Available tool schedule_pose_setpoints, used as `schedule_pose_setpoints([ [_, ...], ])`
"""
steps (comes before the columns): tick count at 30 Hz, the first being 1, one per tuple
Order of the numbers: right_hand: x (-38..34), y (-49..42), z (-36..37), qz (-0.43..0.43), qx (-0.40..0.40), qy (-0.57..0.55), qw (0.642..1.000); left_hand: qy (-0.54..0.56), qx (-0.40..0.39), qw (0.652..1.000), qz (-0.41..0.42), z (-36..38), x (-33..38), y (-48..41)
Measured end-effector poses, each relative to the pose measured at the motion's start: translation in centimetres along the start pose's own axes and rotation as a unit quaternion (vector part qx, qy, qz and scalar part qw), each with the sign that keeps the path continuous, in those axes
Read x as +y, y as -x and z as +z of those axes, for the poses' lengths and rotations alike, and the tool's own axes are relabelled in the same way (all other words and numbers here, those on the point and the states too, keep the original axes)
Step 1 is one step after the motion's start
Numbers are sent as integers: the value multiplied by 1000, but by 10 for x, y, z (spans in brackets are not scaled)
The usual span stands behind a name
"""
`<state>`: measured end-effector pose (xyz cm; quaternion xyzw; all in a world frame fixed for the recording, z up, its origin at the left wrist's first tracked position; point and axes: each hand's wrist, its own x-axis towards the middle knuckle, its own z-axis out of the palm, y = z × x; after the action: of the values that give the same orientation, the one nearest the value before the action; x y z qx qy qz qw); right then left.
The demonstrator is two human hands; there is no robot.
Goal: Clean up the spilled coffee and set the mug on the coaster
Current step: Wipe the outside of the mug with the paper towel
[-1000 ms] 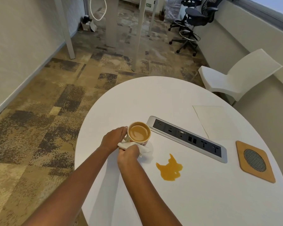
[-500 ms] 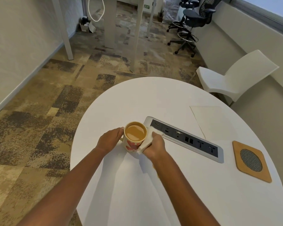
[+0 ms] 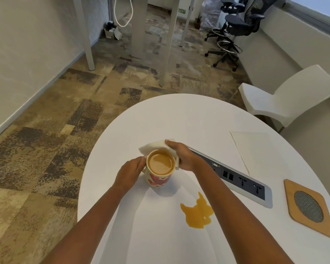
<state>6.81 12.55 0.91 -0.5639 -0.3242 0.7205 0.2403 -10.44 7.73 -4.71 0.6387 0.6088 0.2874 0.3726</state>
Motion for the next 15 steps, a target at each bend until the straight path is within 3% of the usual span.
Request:
schedule_pose_setpoints([
  [4, 1, -27, -3, 37, -45, 55, 997, 18, 40, 999, -10, 8, -4, -1],
  [8, 12, -42, -7, 44, -67, 31, 996, 35, 64, 997, -11, 12, -6, -2],
  [15, 48, -37, -7, -62, 47, -82, 994, 43, 83, 996, -13, 12, 0, 0],
])
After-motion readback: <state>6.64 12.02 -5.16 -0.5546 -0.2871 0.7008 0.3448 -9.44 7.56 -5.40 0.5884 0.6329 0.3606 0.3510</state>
